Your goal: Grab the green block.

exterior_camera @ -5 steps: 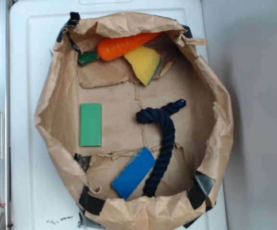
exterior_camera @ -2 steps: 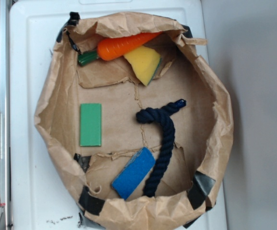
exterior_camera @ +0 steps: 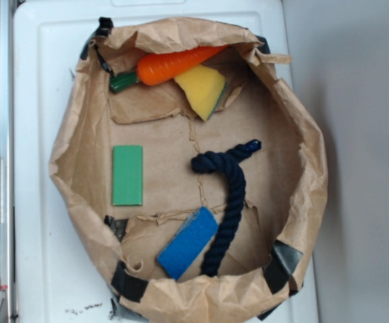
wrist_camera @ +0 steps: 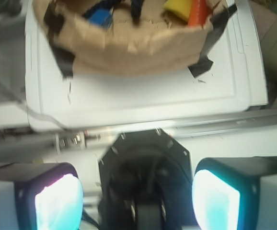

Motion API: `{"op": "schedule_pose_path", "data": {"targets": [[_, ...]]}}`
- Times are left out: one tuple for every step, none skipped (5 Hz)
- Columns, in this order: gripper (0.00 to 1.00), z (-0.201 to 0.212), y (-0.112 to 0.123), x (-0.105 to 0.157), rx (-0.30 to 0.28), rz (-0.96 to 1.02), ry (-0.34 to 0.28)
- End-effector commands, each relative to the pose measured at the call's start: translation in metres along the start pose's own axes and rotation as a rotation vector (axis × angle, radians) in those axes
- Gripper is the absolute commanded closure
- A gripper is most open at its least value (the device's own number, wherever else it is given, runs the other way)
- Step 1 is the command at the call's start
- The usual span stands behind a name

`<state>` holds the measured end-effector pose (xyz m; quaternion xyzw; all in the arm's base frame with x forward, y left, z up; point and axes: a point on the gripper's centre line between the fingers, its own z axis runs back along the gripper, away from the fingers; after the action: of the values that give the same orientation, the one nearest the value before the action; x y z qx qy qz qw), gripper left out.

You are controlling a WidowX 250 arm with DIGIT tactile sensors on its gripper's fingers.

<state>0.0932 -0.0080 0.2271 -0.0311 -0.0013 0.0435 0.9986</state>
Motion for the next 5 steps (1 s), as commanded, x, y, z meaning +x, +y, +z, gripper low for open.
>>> {"op": "schedule_pose_path", "data": {"targets": [[0.0,0.009,-0.001,0.003,0.0,-0.004,-0.038],[0.0,0.009,-0.001,0.003,0.0,-0.004,-0.038],[0.0,0.009,-0.001,0.003,0.0,-0.004,-0.038],[0.0,-0.002,-0.03,0.041,0.002,0.027,-0.028],[0.0,-0.012,-0.05,0.068,0.008,0.036,-0.031]]}}
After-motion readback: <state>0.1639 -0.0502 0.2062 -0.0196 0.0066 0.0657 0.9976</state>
